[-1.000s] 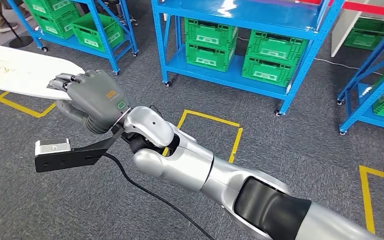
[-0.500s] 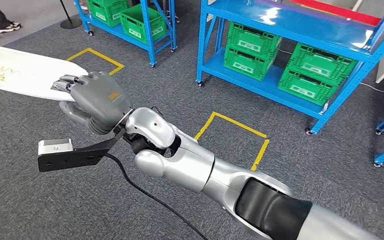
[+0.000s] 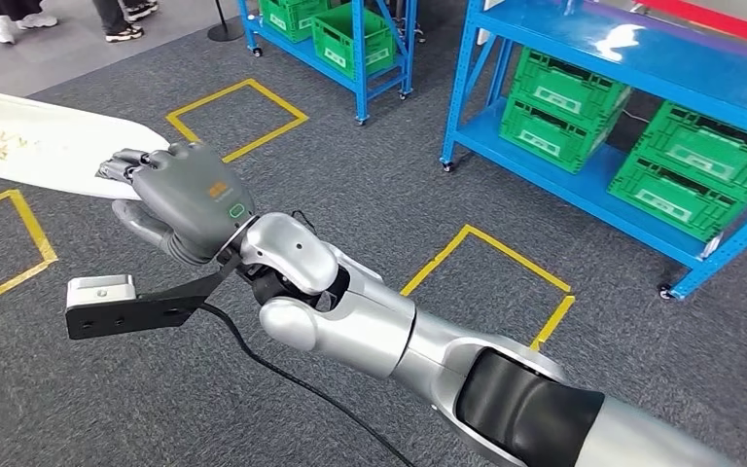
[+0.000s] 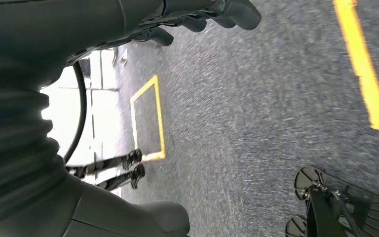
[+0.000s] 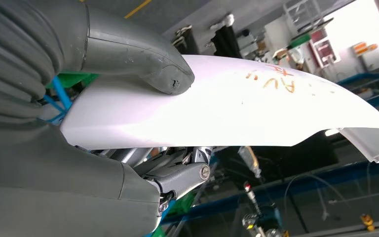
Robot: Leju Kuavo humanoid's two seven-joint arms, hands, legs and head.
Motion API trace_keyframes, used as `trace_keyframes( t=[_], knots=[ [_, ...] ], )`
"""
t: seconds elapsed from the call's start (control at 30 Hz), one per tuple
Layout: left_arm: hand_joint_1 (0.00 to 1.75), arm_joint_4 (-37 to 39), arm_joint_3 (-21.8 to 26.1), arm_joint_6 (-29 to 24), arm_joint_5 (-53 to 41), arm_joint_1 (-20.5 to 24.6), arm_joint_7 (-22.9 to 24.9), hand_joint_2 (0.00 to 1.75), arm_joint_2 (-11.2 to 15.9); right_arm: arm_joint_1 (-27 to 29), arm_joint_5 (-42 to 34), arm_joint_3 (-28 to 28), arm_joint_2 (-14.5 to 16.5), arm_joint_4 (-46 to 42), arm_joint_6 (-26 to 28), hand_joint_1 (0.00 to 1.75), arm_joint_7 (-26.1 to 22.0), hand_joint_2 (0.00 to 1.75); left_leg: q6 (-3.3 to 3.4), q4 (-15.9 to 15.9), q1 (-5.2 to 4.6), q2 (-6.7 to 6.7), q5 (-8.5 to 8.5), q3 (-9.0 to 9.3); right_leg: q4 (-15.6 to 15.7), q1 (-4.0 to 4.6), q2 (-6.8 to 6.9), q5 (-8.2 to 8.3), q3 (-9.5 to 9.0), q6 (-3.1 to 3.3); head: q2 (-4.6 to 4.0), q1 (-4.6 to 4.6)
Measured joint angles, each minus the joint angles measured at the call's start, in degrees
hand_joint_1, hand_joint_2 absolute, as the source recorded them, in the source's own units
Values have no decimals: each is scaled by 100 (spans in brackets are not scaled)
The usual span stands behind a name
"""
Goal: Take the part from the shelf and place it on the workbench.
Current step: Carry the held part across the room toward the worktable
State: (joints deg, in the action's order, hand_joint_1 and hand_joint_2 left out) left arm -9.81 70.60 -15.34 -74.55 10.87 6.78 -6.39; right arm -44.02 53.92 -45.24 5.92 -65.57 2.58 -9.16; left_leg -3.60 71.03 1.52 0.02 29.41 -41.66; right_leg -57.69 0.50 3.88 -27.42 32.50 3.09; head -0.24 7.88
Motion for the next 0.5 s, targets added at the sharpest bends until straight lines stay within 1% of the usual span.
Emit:
trace_keyframes(
  t=[0.03,0.07,0.1,0.13,0.17,0.2,0.23,0.27,0.3,0.33,0.37,0.4,0.43,0.47,0.5],
  knots=[
    [0,-1,0,0,2,0,-1,175,2,6,8,0,0,-8,-1,175,4,175,-11,-364,4,119,-154,219,-21,2,76,-14,2,-20,0,-1],
    [0,0,0,0,7,6,-1,175,-2,6,18,1,0,-22,-2,175,5,175,-6,-722,-13,269,-262,431,-51,18,143,-39,10,-50,0,-8],
    [0,1,0,0,14,11,-1,175,-7,6,29,2,0,-38,-7,175,2,175,30,-994,-22,375,-331,582,-81,38,201,-63,19,-80,0,-4],
    [0,1,0,0,23,16,-2,175,-13,6,44,2,1,-54,-12,175,-9,175,75,-1146,-33,443,-350,657,-106,63,256,-83,24,-105,0,-1],
    [0,2,0,0,34,16,-3,175,-18,7,58,3,1,-65,-19,175,-20,175,134,-1164,-47,411,-336,652,-115,81,314,-97,26,-122,0,3],
    [0,2,0,0,46,9,-4,175,-17,8,68,3,3,-70,-27,175,-28,175,190,-1163,-40,326,-347,634,-118,84,378,-105,17,-136,0,12],
    [0,2,0,0,56,-1,-4,175,-17,7,76,3,7,-75,-33,175,-35,175,227,-1164,-37,257,-356,622,-134,71,367,-139,15,-164,0,13],
    [0,1,1,0,65,-9,-4,175,-17,5,81,4,14,-79,-42,175,-41,175,262,-1166,-30,186,-366,614,-213,52,254,-216,38,-199,1,15],
    [0,-2,1,0,70,-13,-5,175,-15,2,87,4,20,-82,-50,175,-47,175,293,-1171,-20,121,-381,607,-398,32,79,-344,111,-234,1,24],
    [0,-4,2,0,72,-12,-7,175,-13,3,94,4,24,-85,-60,175,-52,175,316,-1172,-15,52,-393,597,-717,14,-128,-523,250,-261,1,35],
    [0,-8,2,0,73,-9,-10,175,-10,6,101,4,26,-85,-70,175,-55,175,334,-1172,-18,-22,-402,585,-1121,8,-276,-707,436,-270,1,45],
    [0,-10,2,0,74,-9,-14,175,-9,12,106,4,25,-84,-80,175,-54,175,347,-1171,-28,-101,-410,574,-1512,8,-337,-847,631,-264,1,52],
    [0,-11,2,0,76,-13,-16,175,-8,17,110,4,23,-84,-89,175,-54,175,354,-1171,-39,-190,-416,566,-1774,11,-361,-899,774,-244,1,54],
    [0,-11,2,0,79,-20,-19,175,-8,20,111,4,23,-83,-95,175,-56,175,358,-1170,-48,-278,-422,562,-1814,19,-377,-834,817,-211,1,55],
    [0,-11,2,0,82,-27,-23,175,-7,18,112,4,26,-83,-98,175,-58,175,357,-1170,-54,-369,-427,563,-1613,34,-407,-663,746,-166,1,55]
  ],
)
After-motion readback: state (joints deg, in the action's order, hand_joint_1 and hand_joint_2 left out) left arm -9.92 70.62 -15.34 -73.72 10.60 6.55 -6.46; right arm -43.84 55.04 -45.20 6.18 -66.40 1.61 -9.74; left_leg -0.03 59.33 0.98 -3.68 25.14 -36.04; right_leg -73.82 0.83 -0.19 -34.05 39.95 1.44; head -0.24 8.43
